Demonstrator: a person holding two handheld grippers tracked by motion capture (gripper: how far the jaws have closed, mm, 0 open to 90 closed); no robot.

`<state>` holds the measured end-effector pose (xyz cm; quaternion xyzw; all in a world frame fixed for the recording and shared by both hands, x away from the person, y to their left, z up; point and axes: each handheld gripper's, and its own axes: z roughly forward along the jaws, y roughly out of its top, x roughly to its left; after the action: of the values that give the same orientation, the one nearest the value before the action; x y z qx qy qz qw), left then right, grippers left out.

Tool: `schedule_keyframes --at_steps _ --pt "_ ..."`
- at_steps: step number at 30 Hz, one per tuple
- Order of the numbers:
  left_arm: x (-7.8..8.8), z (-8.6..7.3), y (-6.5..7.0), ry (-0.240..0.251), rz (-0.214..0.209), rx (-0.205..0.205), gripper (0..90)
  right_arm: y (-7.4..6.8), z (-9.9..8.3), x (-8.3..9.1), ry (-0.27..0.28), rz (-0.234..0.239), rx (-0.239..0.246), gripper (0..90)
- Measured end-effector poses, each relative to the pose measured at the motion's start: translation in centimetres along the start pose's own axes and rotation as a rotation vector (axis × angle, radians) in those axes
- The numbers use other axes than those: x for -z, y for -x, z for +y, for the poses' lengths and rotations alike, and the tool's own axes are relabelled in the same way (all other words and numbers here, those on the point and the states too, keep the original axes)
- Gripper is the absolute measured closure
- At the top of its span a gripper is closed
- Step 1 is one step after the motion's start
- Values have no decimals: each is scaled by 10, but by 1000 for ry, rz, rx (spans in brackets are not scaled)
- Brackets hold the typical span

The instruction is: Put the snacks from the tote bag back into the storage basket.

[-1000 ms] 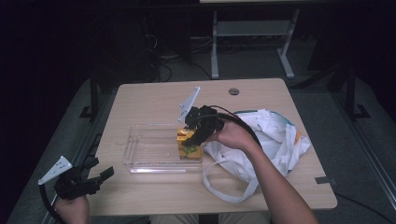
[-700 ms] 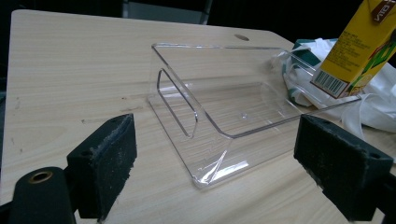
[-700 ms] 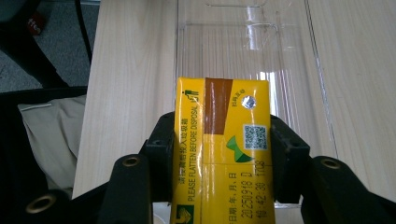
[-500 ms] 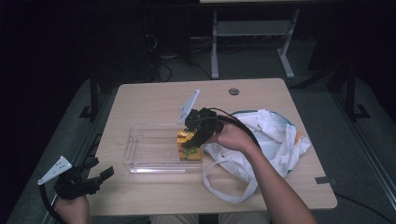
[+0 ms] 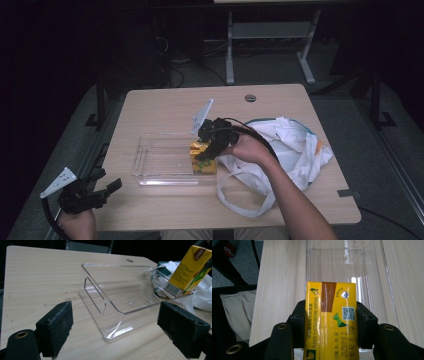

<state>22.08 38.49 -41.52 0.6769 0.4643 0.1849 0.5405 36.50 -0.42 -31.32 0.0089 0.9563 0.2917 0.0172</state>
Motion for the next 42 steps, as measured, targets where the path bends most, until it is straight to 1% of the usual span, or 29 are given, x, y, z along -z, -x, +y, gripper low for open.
schedule_keyframes --at_steps 16,21,42 --pt "0 0 0 1 1 1 127 0 -4 -8 -5 4 1 519" --pt "0 0 0 2 1 1 127 0 -7 -13 -8 15 -6 519" --pt "0 0 0 4 1 4 127 1 -15 -24 -10 22 -18 519"
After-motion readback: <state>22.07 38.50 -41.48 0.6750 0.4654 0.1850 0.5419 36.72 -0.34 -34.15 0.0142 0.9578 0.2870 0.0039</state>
